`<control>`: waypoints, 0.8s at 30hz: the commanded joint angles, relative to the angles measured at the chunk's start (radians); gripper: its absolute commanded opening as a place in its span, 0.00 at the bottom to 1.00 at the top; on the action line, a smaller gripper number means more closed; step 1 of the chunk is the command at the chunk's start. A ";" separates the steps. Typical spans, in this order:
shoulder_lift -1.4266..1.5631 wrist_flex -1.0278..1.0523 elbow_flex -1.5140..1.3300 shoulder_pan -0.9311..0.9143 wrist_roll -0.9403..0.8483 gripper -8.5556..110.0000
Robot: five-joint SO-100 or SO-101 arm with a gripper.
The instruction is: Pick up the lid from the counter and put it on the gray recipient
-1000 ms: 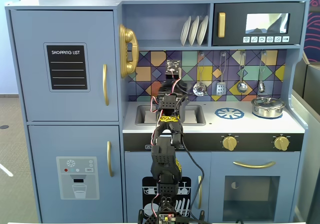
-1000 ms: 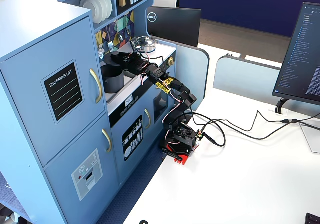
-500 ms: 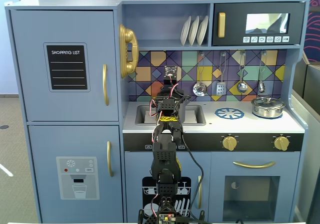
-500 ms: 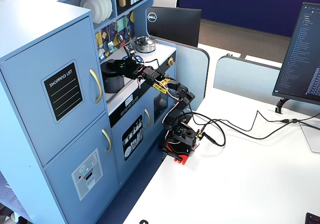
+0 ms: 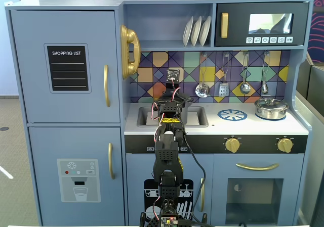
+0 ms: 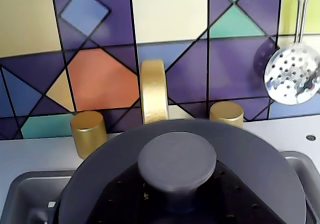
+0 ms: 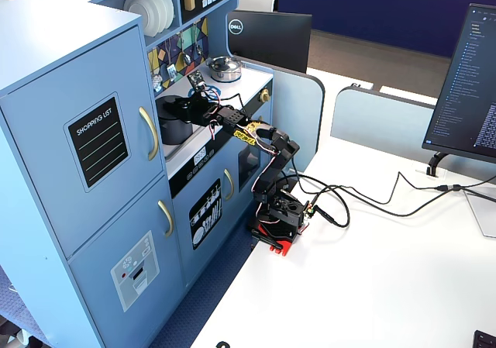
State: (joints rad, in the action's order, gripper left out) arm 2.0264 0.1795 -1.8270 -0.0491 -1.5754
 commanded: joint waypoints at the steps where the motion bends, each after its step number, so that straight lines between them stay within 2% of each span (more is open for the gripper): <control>1: 0.025 -0.012 -0.009 0.012 0.005 0.07; 16: 0.123 0.041 -0.072 0.044 -0.046 0.07; 17: 0.129 0.044 -0.078 0.046 -0.055 0.09; 18: 0.138 0.049 -0.084 0.038 -0.038 0.18; 20: 0.143 0.055 -0.089 0.029 -0.046 0.27; 24: 0.146 0.031 -0.084 0.021 -0.043 0.37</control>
State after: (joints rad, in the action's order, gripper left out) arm 2.1368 0.2316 -1.9190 -0.0245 -1.6137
